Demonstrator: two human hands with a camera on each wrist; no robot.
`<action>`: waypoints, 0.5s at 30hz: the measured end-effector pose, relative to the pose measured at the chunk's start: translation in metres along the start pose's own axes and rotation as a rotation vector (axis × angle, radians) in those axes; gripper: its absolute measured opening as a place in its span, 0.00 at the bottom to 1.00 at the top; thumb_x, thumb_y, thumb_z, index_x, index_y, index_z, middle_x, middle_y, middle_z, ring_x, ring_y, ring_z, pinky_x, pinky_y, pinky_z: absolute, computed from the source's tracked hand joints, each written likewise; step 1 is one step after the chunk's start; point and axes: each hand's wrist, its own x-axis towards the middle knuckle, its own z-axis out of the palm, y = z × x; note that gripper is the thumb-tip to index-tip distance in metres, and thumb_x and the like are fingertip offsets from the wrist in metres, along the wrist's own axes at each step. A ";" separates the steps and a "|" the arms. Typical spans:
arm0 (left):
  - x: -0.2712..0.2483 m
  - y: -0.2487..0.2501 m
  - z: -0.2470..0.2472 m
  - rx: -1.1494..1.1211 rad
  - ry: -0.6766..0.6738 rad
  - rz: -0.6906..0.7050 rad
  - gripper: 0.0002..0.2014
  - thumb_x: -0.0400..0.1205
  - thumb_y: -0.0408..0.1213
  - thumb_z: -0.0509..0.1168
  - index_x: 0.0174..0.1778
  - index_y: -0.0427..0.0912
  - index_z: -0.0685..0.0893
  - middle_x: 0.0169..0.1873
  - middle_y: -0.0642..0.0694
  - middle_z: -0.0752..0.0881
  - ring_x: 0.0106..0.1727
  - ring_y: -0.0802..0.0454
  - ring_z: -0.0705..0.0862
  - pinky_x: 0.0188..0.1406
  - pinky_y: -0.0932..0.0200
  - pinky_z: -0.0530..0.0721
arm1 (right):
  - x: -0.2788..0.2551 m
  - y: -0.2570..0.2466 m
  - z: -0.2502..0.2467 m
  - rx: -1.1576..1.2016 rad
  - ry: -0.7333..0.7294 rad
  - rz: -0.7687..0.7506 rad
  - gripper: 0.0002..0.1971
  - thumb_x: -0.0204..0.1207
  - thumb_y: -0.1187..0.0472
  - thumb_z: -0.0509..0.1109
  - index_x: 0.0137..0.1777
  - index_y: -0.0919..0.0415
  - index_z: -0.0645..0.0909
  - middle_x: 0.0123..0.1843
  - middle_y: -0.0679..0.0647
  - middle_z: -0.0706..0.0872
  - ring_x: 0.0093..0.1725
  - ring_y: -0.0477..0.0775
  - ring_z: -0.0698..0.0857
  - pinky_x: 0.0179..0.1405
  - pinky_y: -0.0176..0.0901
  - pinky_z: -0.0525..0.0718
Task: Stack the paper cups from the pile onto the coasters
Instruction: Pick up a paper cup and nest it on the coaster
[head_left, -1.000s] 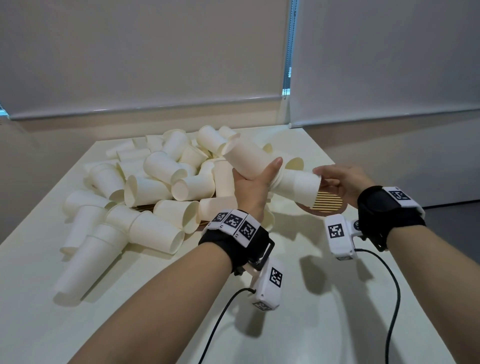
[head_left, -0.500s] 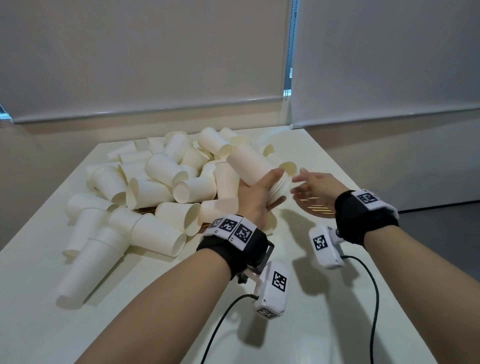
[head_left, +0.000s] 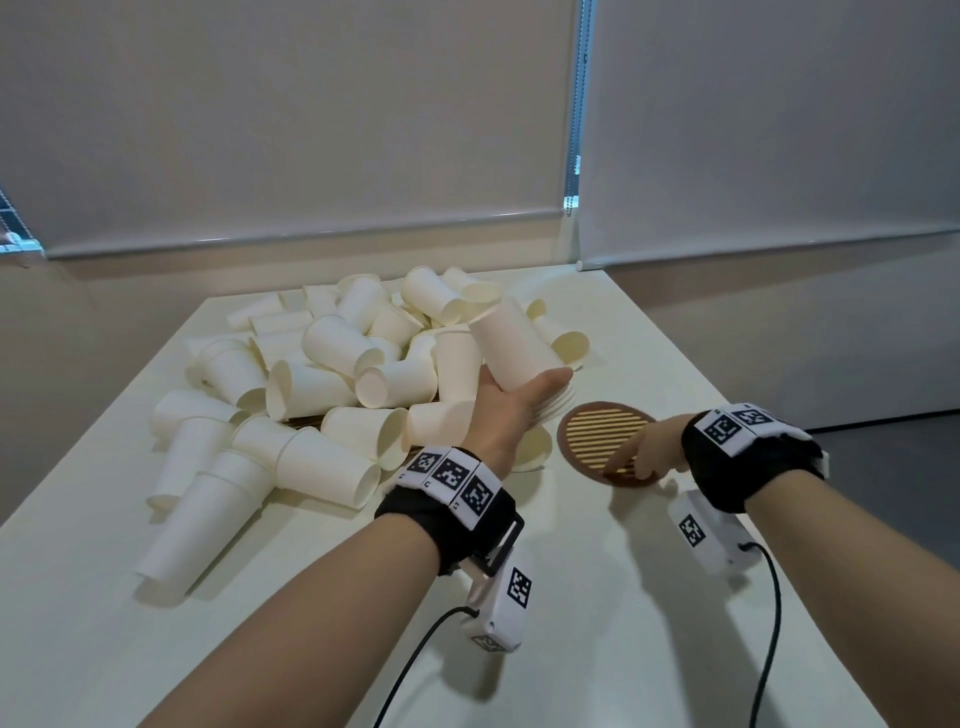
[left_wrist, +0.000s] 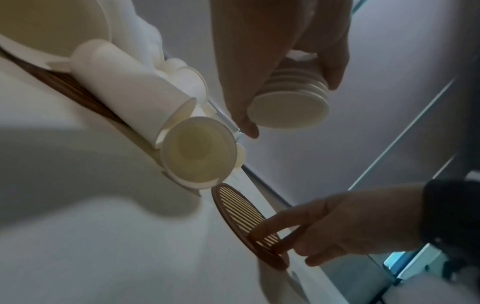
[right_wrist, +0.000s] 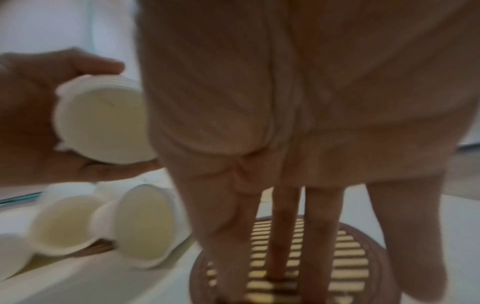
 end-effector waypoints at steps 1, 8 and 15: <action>-0.003 -0.001 0.000 0.022 -0.021 -0.013 0.48 0.54 0.48 0.79 0.71 0.44 0.69 0.62 0.40 0.82 0.64 0.41 0.83 0.65 0.38 0.82 | -0.012 -0.006 0.000 -0.003 -0.053 -0.048 0.27 0.83 0.67 0.54 0.78 0.42 0.66 0.65 0.52 0.71 0.40 0.43 0.72 0.19 0.20 0.69; -0.027 -0.018 -0.005 0.206 -0.147 -0.075 0.47 0.51 0.48 0.75 0.68 0.41 0.69 0.61 0.38 0.81 0.61 0.40 0.83 0.63 0.41 0.83 | -0.033 -0.015 0.037 0.207 -0.212 -0.199 0.22 0.79 0.63 0.64 0.69 0.39 0.78 0.62 0.46 0.75 0.66 0.51 0.77 0.67 0.41 0.77; -0.046 -0.040 -0.012 0.540 -0.259 -0.087 0.42 0.62 0.53 0.74 0.71 0.43 0.69 0.60 0.45 0.83 0.60 0.47 0.83 0.63 0.48 0.83 | -0.040 0.011 0.028 0.582 -0.008 -0.124 0.33 0.66 0.63 0.80 0.72 0.56 0.74 0.68 0.55 0.82 0.64 0.50 0.80 0.56 0.39 0.78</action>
